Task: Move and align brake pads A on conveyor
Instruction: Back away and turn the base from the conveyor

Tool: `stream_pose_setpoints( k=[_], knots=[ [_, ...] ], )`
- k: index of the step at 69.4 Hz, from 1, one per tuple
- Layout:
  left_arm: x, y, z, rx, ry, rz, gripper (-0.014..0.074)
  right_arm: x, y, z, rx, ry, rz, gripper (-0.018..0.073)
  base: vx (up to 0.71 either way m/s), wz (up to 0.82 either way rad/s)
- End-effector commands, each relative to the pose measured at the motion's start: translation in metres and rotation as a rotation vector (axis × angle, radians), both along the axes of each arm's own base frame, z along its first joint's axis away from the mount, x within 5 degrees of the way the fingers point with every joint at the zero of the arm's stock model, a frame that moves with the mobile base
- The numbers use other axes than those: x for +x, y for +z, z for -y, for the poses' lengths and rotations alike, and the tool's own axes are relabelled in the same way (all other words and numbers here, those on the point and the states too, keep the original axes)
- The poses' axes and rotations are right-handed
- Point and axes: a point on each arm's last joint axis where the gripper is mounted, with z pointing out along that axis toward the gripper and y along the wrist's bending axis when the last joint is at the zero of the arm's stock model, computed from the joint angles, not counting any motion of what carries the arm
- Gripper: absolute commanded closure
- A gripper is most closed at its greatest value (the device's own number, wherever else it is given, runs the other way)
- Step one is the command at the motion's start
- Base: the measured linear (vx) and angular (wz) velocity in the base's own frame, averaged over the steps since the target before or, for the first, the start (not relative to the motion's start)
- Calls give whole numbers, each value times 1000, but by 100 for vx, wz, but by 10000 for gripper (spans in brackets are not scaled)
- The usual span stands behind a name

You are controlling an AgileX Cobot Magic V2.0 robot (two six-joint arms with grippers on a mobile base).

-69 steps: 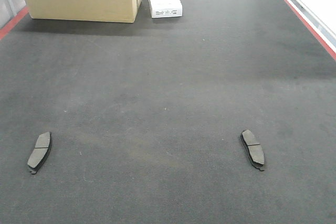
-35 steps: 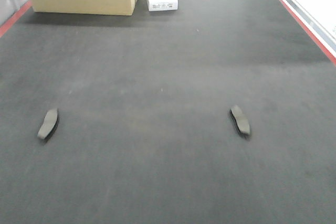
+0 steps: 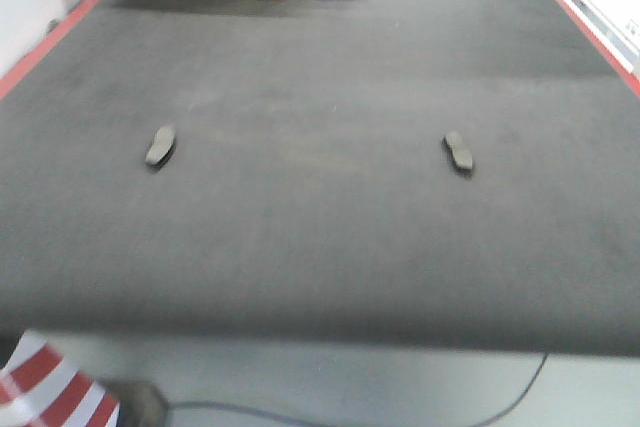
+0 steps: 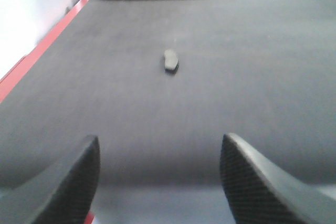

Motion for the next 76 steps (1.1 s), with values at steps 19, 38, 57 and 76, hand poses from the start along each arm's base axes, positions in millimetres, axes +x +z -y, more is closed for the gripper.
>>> stream_pose_setpoints(
  k=[19,38,57,76],
  knots=[
    [1,15,0,-16,-2,91,132,3,14,-1,-4,3,82,90,-43,5],
    [1,15,0,-16,-2,91,132,3,14,-1,-4,3,82,90,-38,-15],
    [1,15,0,-16,-2,91,132,3,14,-1,-4,3,82,90,-34,-46],
    [1,15,0,-16,-2,91,132,3,14,0,-4,2,81,90,-24,-55]
  ],
)
